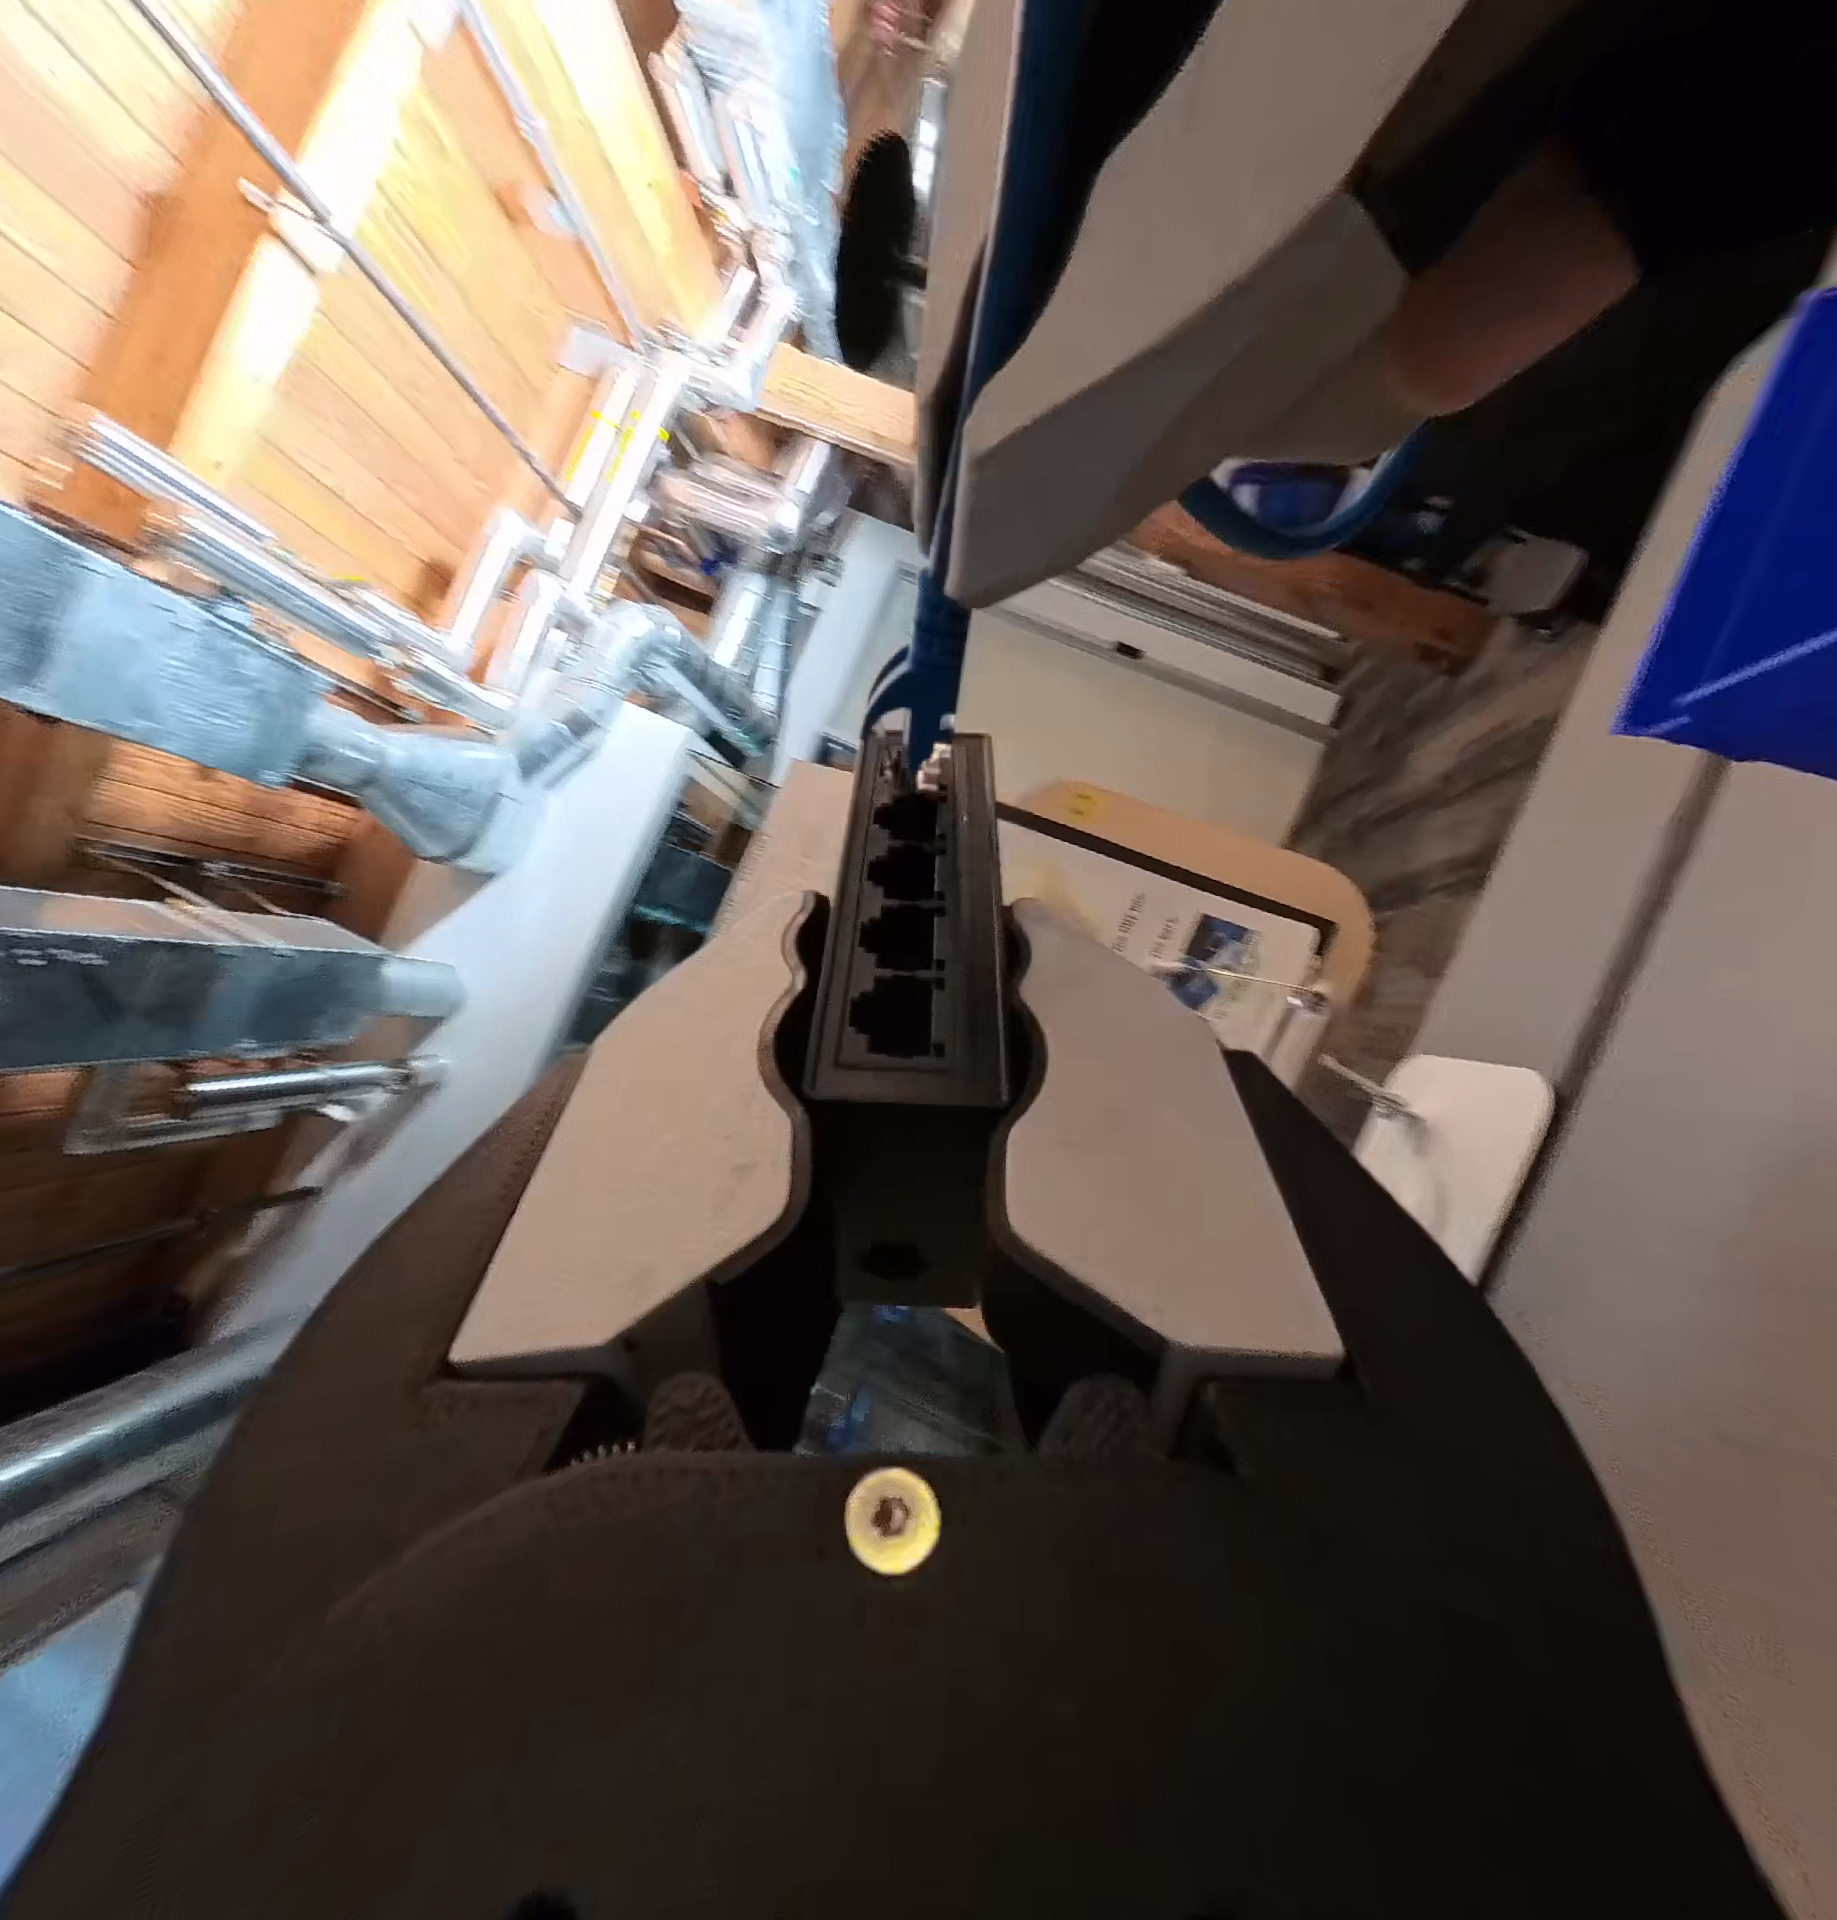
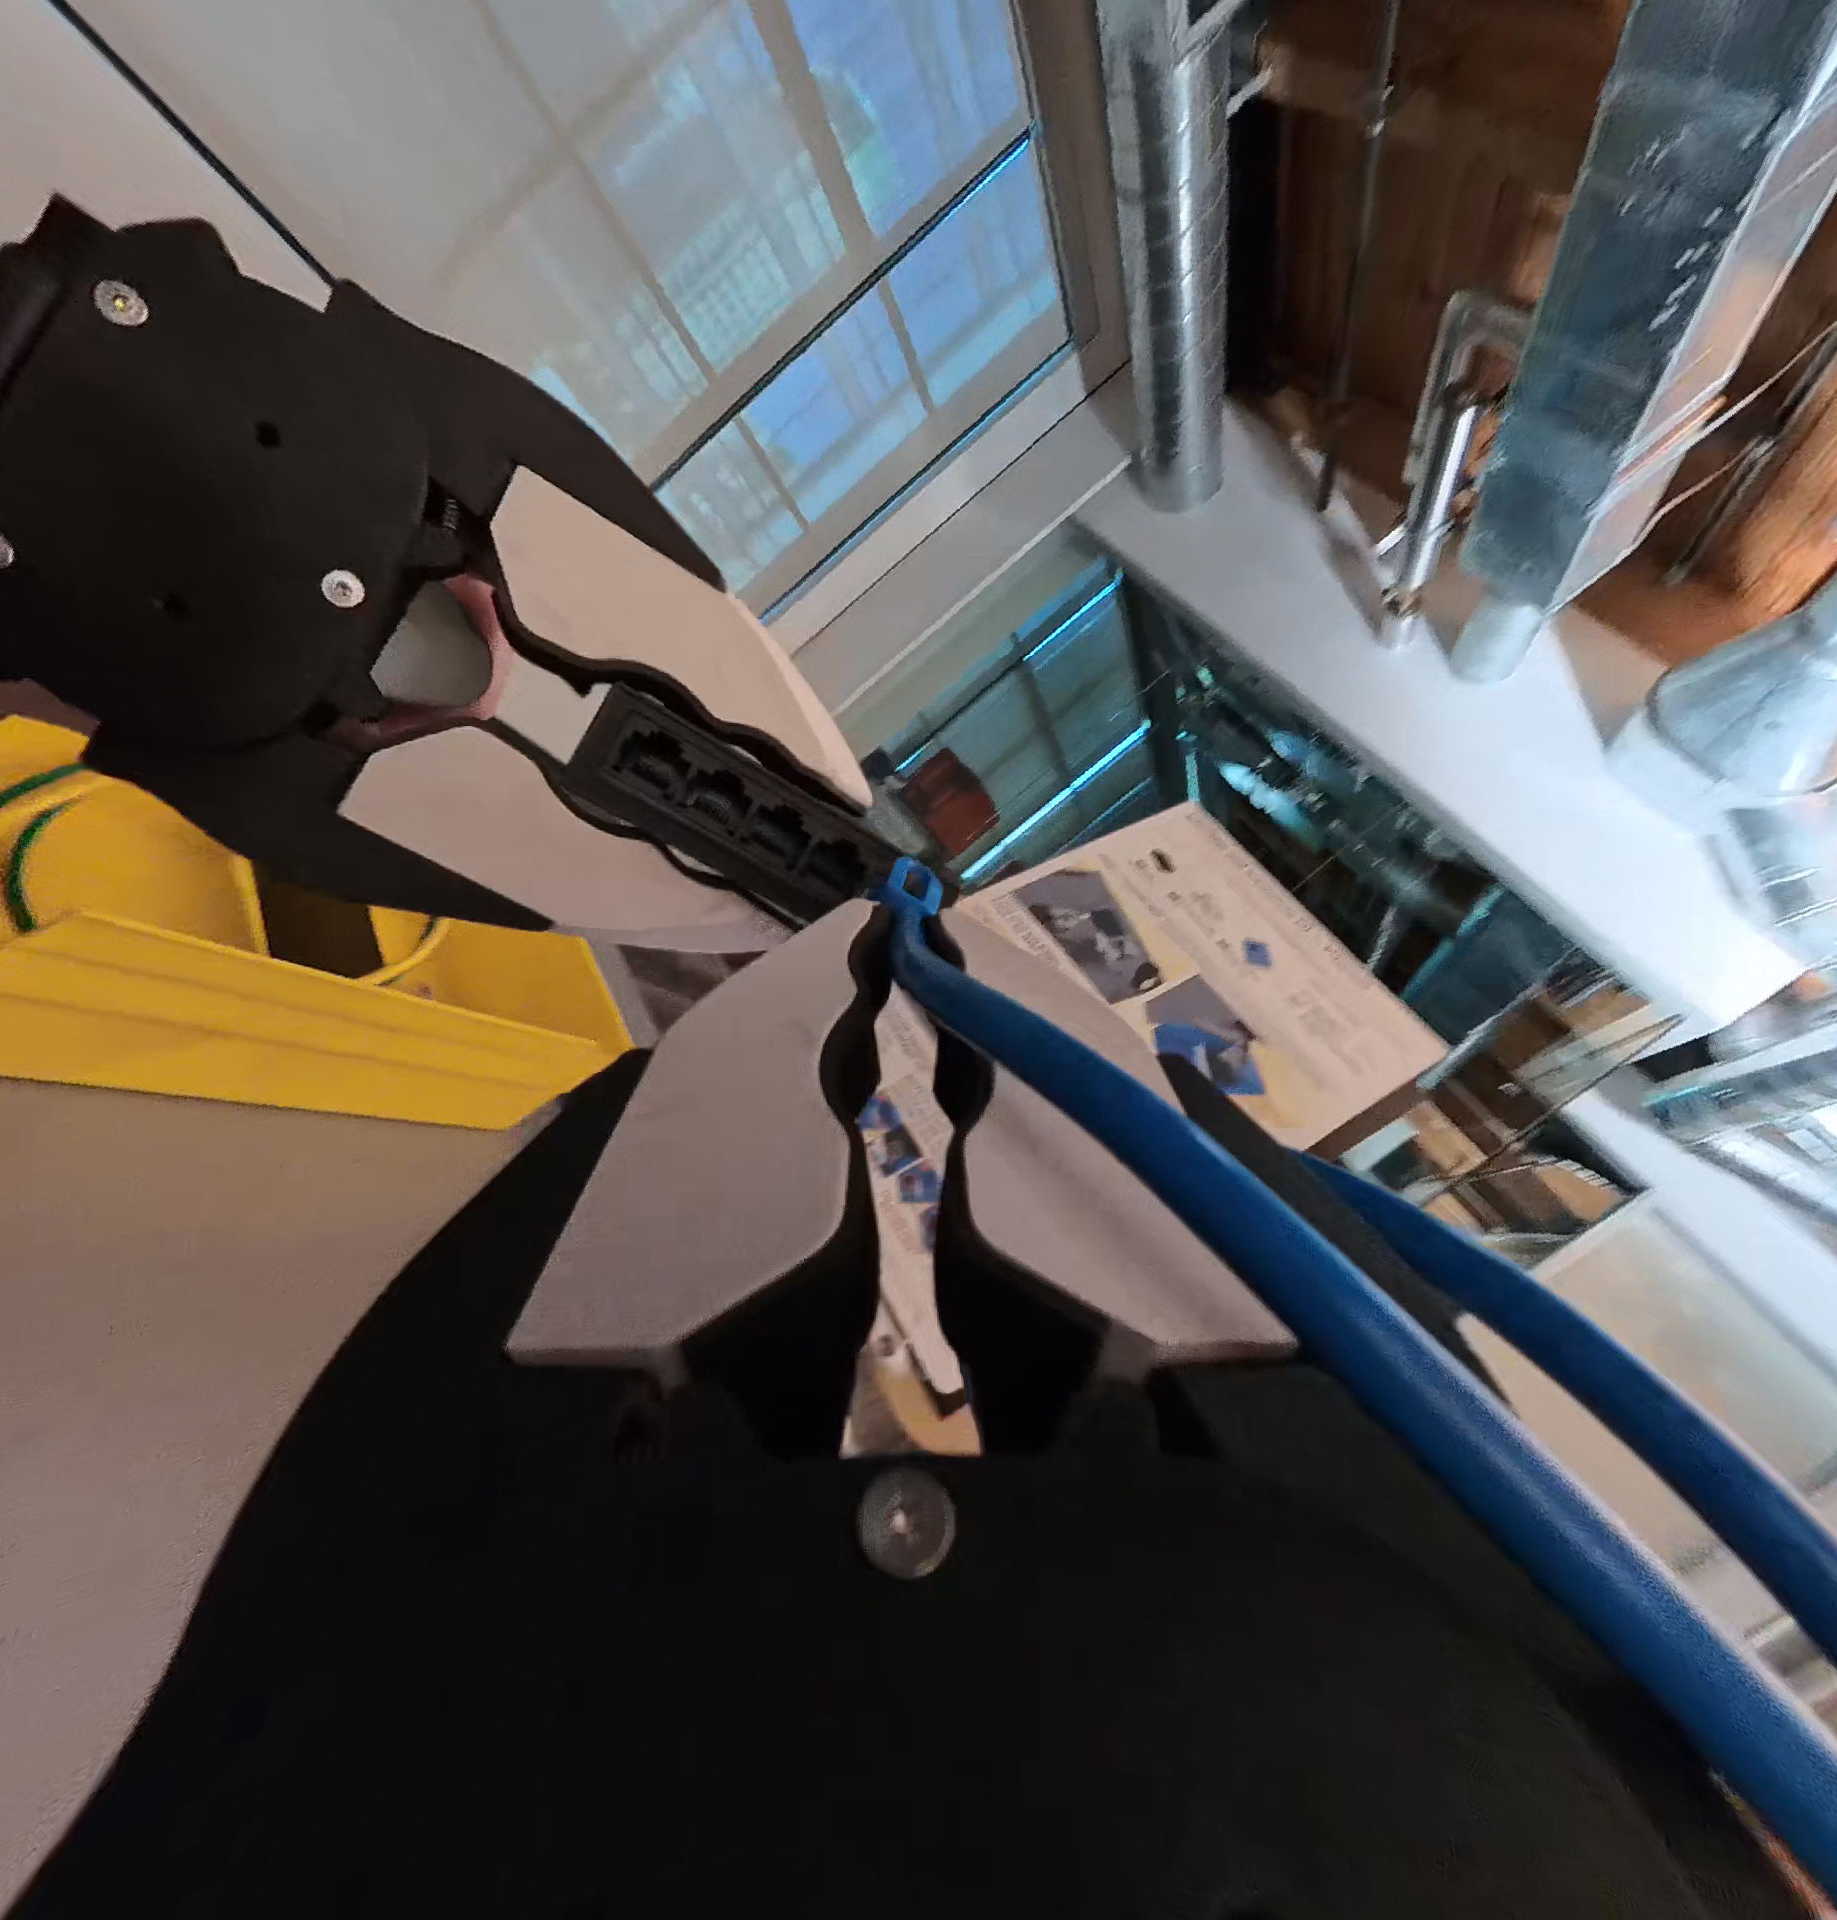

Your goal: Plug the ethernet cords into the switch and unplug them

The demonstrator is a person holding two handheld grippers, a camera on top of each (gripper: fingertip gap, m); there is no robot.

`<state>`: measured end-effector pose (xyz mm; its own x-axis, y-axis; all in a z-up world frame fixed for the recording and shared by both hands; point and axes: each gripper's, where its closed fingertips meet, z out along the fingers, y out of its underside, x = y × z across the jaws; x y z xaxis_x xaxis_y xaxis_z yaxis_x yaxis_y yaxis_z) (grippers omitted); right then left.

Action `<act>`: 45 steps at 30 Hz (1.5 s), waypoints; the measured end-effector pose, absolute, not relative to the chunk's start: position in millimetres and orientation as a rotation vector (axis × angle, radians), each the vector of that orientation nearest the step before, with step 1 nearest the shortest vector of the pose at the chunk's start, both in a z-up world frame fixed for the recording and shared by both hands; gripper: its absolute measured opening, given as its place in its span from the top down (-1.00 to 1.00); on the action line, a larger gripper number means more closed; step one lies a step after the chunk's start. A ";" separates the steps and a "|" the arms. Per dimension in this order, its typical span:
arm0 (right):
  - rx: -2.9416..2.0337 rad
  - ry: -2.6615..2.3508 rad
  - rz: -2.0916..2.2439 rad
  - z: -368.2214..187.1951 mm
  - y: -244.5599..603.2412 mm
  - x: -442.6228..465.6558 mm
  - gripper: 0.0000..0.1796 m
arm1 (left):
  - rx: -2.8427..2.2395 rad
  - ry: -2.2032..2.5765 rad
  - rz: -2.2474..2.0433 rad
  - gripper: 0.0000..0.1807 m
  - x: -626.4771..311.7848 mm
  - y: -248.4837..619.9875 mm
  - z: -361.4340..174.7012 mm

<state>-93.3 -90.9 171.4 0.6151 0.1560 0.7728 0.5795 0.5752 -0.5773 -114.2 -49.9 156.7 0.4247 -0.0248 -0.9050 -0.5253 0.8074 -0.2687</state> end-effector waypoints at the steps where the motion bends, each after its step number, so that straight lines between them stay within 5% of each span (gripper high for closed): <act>1: -0.921 -0.898 -0.324 174.1 -95.1 -95.6 0.93 | -0.544 1.070 0.358 0.67 -115.7 -52.2 160.0; 5: -0.839 -0.877 -0.429 181.2 -105.1 -100.7 0.93 | -0.577 1.022 0.266 0.64 -119.0 -56.5 168.0; 15: -0.719 -0.831 -0.622 188.7 -115.3 -102.9 0.93 | -0.644 1.038 -0.074 0.18 -120.9 -78.7 180.0; 23: -0.626 -0.835 -0.719 190.3 -124.5 -105.9 0.93 | -0.963 1.065 -0.902 -0.15 -124.6 -64.5 177.0; 25: -0.608 -0.846 -0.747 187.9 -124.6 -110.6 0.93 | -0.986 1.072 -1.077 -0.12 -120.2 -66.5 174.1; 27: -0.601 -0.863 -0.764 183.9 -122.7 -115.1 0.93 | -0.919 1.026 -1.145 0.17 -122.9 -67.7 178.9; 29: -0.608 -0.859 -0.745 182.4 -120.6 -115.8 0.93 | -0.903 1.026 -1.120 0.25 -123.4 -65.6 178.2; 45: -0.681 -0.873 -0.445 178.7 -116.5 -111.3 0.91 | -0.949 1.160 -0.830 0.26 -117.2 -60.1 157.3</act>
